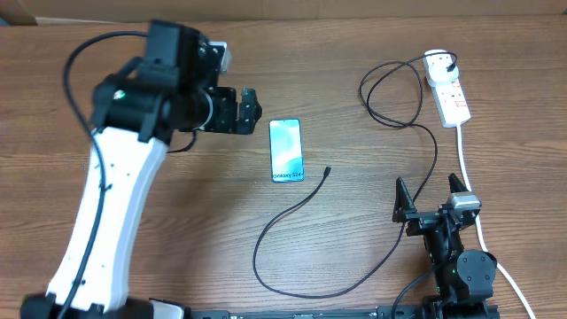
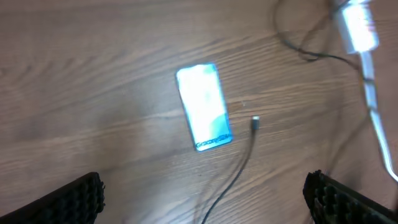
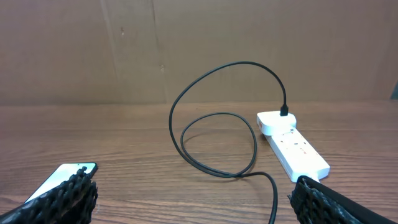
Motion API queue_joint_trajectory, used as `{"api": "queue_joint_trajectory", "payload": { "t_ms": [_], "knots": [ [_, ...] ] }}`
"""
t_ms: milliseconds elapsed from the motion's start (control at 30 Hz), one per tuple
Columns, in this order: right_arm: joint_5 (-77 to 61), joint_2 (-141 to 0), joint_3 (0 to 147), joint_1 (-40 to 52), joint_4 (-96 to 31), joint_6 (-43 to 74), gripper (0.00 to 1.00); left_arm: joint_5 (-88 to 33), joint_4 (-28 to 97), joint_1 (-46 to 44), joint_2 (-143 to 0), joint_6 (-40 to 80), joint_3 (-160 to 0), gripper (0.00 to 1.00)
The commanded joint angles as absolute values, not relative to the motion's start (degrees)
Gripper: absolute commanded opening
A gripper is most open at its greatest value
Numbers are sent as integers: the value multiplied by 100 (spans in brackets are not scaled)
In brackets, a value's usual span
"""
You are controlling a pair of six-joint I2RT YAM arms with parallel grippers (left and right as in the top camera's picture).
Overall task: Plug charger to phone and switch on socket
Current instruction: 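Move the left gripper forward over the phone and lower it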
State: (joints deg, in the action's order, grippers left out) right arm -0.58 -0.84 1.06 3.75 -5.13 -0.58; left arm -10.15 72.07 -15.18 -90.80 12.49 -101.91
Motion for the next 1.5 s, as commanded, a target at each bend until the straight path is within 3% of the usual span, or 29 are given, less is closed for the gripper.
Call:
{"api": "queue_joint_trajectory", "payload": {
  "t_ms": [0,200,700,1000,1467],
  "knots": [
    [-5,-16,47,357,-482,-21,100,196,7428,-1796,-9362,2351,-10569,100],
    [-5,-16,47,357,-480,-21,100,921,7846,-2283,-9887,3312,-10949,100],
    [-5,-16,47,357,-482,-21,100,-285,6890,-2709,-11365,3461,-10945,100],
    [-5,-16,47,357,-482,-21,100,467,6845,-3079,-12243,4034,-10945,100],
    [-5,-16,47,357,-482,-21,100,484,6554,-3116,-12722,3994,-10868,100]
  ]
}}
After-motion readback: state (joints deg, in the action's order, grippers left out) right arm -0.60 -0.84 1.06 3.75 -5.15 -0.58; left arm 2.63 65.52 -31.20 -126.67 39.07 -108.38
